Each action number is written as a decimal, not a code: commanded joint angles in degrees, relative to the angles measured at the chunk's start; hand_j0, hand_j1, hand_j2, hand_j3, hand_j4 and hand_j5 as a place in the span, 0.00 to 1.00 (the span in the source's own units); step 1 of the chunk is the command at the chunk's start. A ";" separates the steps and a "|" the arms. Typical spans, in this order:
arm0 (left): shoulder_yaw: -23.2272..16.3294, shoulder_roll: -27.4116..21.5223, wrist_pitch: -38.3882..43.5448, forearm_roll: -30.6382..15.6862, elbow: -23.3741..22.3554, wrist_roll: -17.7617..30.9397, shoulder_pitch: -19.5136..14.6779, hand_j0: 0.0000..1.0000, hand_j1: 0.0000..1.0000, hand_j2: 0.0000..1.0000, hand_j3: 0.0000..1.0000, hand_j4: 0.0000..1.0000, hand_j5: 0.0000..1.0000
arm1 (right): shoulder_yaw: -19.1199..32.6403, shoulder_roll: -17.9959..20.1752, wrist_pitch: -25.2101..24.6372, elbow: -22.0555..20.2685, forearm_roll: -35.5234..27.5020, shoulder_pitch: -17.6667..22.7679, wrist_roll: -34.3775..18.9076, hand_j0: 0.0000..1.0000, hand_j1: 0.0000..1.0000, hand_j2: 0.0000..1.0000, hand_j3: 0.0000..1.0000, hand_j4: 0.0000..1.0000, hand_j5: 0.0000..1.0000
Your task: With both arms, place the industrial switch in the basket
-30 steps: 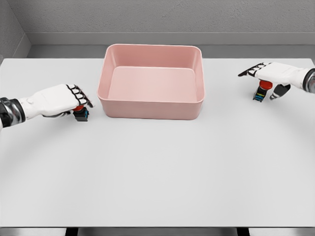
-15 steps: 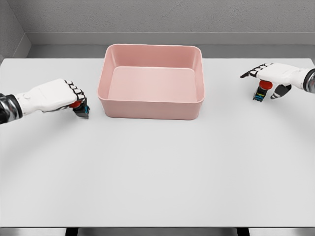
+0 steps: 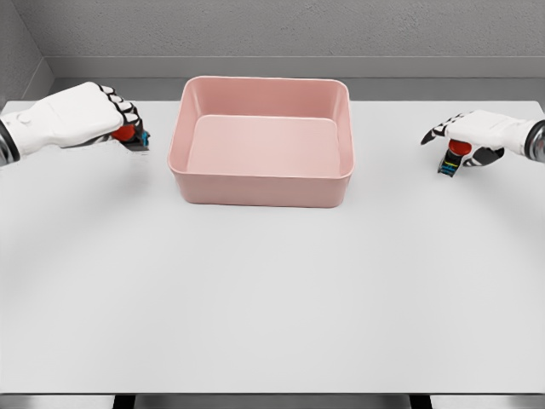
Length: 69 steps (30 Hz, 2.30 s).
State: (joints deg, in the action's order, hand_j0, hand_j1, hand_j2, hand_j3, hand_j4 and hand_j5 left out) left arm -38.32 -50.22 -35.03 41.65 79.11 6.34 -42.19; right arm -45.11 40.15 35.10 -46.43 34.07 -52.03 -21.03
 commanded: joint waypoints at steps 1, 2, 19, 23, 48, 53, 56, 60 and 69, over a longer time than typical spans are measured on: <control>0.17 0.13 0.03 -0.96 0.96 -0.01 0.00 0.40 0.40 0.40 0.40 0.40 0.40 | 0.11 0.02 -0.10 0.37 -0.23 0.00 0.02 0.74 0.74 0.74 0.74 0.74 0.74; 0.17 0.39 0.03 -0.96 1.14 -0.01 -0.88 0.40 0.40 0.40 0.40 0.40 0.40 | 0.11 0.02 -0.10 0.37 -0.23 0.00 0.02 0.72 0.72 0.72 0.72 0.72 0.72; -0.44 8.30 0.03 -1.92 4.39 3.07 -5.10 0.40 0.40 0.40 0.40 0.40 0.40 | 0.29 -0.33 -0.10 0.37 1.61 -0.61 -0.06 0.53 0.53 0.53 0.53 0.53 0.53; -0.79 12.43 0.03 -1.75 3.95 5.62 -5.19 0.40 0.40 0.40 0.40 0.40 0.40 | 0.38 -0.42 -0.10 0.29 1.52 -0.97 -0.15 0.53 0.53 0.53 0.53 0.53 0.53; -1.94 24.21 0.03 -1.04 -14.24 9.04 -9.14 0.43 0.43 0.43 0.43 0.43 0.43 | 0.64 -4.11 -0.10 -3.84 1.35 -6.85 -0.50 0.46 0.46 0.46 0.46 0.46 0.46; -1.94 25.17 0.03 -1.04 -16.53 9.04 -9.41 0.45 0.45 0.45 0.45 0.45 0.45 | 0.64 -4.20 -0.10 -5.34 1.26 -7.56 -0.50 0.46 0.46 0.46 0.46 0.46 0.46; -1.94 25.09 0.03 -1.04 -16.53 8.96 -9.41 0.82 0.82 0.82 0.82 0.82 0.82 | 0.64 -5.17 -0.10 -6.13 1.26 -8.17 -0.50 0.45 0.45 0.45 0.45 0.45 0.45; -1.41 24.56 0.03 -1.04 -16.44 8.87 -9.41 0.94 0.94 0.94 0.94 0.94 0.94 | 0.64 -5.25 -0.10 -8.24 1.26 -8.53 -0.59 0.45 0.45 0.45 0.45 0.45 0.45; -1.41 24.21 0.03 -1.48 -15.91 8.78 -9.32 0.94 0.94 0.94 0.94 0.94 0.94 | 0.64 -5.34 -0.10 -15.18 1.17 -8.96 -1.73 0.44 0.44 0.44 0.44 0.44 0.44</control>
State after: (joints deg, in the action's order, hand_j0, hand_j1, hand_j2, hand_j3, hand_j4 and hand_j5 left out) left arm -39.81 -25.91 -35.08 40.69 63.08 15.20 -51.50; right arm -44.63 34.69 35.16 -59.86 35.72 -61.35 -22.67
